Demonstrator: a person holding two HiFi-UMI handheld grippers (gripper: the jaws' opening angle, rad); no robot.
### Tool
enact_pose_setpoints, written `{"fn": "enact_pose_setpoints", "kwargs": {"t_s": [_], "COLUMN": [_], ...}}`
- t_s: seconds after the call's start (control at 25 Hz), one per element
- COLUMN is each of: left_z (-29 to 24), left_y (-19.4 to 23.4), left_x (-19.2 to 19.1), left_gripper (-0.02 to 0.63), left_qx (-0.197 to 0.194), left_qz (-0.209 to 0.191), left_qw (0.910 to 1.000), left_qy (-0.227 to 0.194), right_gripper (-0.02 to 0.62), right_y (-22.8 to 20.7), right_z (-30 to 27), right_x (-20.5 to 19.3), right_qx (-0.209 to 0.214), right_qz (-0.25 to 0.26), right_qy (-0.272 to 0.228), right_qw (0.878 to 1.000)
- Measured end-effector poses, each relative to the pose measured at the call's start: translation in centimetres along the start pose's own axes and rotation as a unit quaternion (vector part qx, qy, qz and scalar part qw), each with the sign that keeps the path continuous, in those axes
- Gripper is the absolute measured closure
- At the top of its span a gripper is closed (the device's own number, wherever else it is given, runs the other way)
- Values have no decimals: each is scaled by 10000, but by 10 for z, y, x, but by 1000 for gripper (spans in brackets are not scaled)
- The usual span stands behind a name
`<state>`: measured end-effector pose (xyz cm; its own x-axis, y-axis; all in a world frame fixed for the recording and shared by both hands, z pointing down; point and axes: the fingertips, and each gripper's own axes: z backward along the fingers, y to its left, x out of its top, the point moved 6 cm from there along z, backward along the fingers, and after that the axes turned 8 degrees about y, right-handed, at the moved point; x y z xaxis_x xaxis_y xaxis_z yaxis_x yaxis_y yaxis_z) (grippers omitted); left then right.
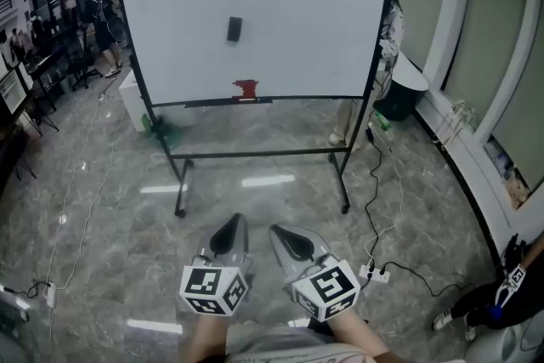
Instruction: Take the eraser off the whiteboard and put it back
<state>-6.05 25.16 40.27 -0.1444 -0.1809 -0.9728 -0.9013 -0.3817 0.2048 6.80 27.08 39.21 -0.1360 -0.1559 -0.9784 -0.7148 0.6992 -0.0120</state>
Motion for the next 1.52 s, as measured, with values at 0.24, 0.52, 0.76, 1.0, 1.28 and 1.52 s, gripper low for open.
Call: {"fn": "enact_pose_setpoints", "kwargs": {"t_s": [0.24, 0.52, 0.76, 1.0, 1.28, 1.52], "left_z": [-4, -30, -66, -113, -162, -192], "left_y": [-6, 5, 30, 66, 114, 134], "left_x": [-9, -6, 7, 28, 49, 59], "left_gripper": [606, 606, 606, 606, 606, 606], "left_qx": [86, 93, 71, -126, -170, -404], "left_qz": [59, 36, 29, -84, -90, -270], "left_qw": [9999, 9999, 10000, 9998, 9998, 9987], "left_qy": [22, 85, 59, 92, 107, 134], "right_gripper": [594, 594, 594, 594, 594, 594], "right_y": [-13, -36, -58, -86, -101, -111], "right_z": [9, -9, -42, -93, -163, -196], "right_x": [-12, -13, -5, 14, 38, 39], "right_qx": [-28, -44, -93, -278, -296, -345], "right_qz": [-89, -180, -167, -204, -103, -129], "right_qy": [48, 102, 118, 38, -7, 159], "right_qw": [9999, 9998, 9997, 9994, 9995, 9992]}}
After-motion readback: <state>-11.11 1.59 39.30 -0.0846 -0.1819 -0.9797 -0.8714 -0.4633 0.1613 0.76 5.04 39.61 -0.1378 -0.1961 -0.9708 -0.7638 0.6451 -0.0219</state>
